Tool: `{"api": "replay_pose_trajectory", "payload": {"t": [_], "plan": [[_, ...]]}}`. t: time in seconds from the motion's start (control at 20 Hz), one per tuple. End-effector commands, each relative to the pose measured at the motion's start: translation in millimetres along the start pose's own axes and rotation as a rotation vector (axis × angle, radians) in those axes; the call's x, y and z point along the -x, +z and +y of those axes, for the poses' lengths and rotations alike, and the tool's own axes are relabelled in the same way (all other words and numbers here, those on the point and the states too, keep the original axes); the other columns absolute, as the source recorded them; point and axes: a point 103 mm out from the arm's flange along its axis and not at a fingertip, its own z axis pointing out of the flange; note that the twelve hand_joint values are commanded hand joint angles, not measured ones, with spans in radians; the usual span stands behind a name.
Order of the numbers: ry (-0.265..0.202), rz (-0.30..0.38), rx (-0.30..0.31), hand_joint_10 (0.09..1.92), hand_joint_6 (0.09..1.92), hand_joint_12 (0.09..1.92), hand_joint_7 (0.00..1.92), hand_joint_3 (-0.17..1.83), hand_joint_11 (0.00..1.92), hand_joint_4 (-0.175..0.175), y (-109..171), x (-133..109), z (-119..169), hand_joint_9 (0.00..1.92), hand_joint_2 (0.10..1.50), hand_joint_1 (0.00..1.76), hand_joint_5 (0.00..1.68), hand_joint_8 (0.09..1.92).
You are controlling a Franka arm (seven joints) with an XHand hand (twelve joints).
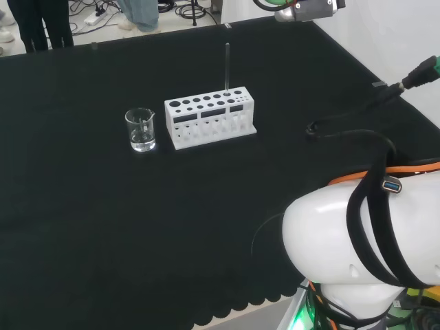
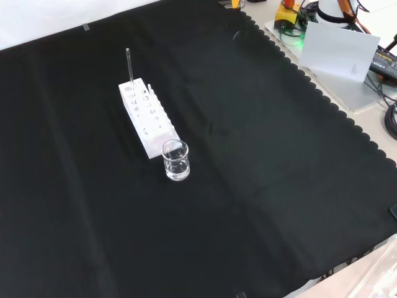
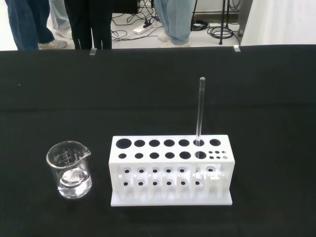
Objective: Take the glass rod from the white test tube rack.
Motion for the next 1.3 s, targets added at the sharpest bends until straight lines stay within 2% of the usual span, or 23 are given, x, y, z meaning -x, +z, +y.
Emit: {"api": "replay_pose_trajectory", "payload": {"t": [0.05,0.15,0.25,0.7,1.3], "plan": [[0.04,-0.007,0.002,0.66,0.12,1.17,0.38,0.7,0.59,-0.162,-36.7,-0.9,-78.3,0.61,0.69,0.87,0.41,0.81],[0.042,-0.009,0.001,0.75,0.09,1.33,0.2,0.62,0.38,-0.16,-37.6,0.1,-88.5,0.4,0.75,0.78,0.25,0.85],[0.043,-0.01,0.002,0.79,0.09,1.37,0.15,0.6,0.33,-0.159,-35.8,-0.7,-91.7,0.34,0.77,0.76,0.21,0.86],[0.04,-0.035,0.003,0.81,0.09,1.39,0.16,0.59,0.34,-0.16,-35.5,-8.4,-92.3,0.34,0.77,0.76,0.21,0.87],[0.039,-0.027,-0.003,0.81,0.09,1.36,0.21,0.59,0.41,-0.163,-32.1,-7.8,-88.5,0.4,0.78,0.77,0.24,0.87]]}}
